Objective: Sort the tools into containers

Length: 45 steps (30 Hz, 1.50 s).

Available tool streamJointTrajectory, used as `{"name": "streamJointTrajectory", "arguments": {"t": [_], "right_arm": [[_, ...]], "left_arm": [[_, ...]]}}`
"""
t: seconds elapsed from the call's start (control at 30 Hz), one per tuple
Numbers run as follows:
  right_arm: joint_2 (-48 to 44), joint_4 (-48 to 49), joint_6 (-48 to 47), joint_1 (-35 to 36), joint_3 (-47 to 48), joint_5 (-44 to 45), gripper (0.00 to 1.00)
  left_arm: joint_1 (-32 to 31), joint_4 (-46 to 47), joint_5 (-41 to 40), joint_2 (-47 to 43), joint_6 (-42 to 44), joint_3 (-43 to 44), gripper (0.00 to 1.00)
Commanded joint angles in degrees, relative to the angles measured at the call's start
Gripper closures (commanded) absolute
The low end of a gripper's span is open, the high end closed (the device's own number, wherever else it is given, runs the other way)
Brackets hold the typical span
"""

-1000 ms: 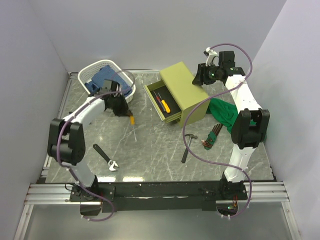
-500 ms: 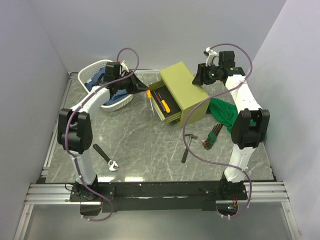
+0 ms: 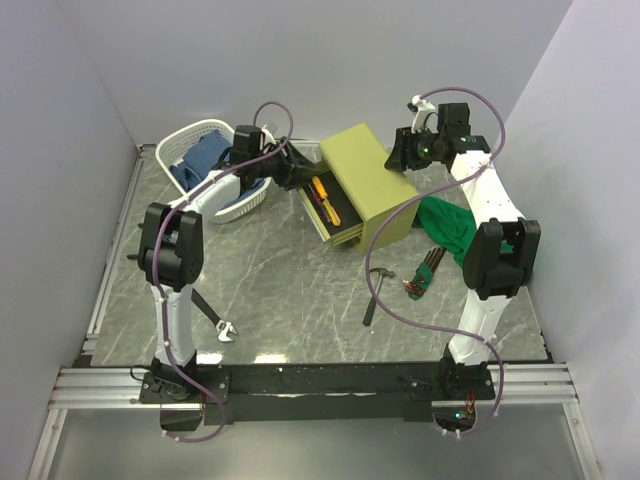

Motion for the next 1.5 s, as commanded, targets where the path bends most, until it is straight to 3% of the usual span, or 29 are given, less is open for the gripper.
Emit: {"name": "streamJointTrajectory", "arguments": {"t": [0.0,0.2,0.47,0.63,0.77,0.83,0.87,0.97,1.2,1.47], "right_arm": [[-0.9,-5.5,-2.7,-0.6,-2.5,5.8,0.45],[-1.2,-5.6,-3.5,-0.6,-2.9,5.5,0.45],[1.0,-5.2,-2.3,-0.5,-0.3,4.9,0.45],[1.3,-4.8,-1.2,-0.9,0.7,5.2,0.45],[0.5,-3.9,0.3,-1.3,2.5,5.1,0.45],[0.5,-3.2,0.5,-1.8,3.2,7.9,0.45],[0.7,-3.0,0.7,-1.9,3.7,9.0,0.45],[2.0,-2.0,1.2,-3.8,4.1,12.8,0.46],[5.8,-2.1,1.4,-5.2,5.9,13.9,0.52],[7.9,-3.9,0.1,-4.9,4.3,8.6,0.61]], "left_arm": [[-1.6,5.8,1.1,1.3,-4.0,4.8,0.29],[3.3,6.2,4.1,-6.2,2.4,-1.2,0.16],[8.7,-4.6,1.2,-17.8,20.3,-14.6,0.16],[8.9,-8.9,-4.3,-21.2,26.8,-21.2,0.28],[9.0,-6.4,-4.3,-21.7,24.0,-26.3,0.37],[8.8,-5.0,-3.9,-20.9,22.4,-27.1,0.54],[8.7,-4.5,-2.6,-19.8,22.0,-27.1,0.71],[7.8,-3.2,-0.5,-16.5,20.8,-25.1,0.98],[1.6,-2.1,1.9,-8.6,19.0,-16.5,0.99],[-4.4,-2.5,2.2,-2.1,20.1,-6.4,0.99]]}}
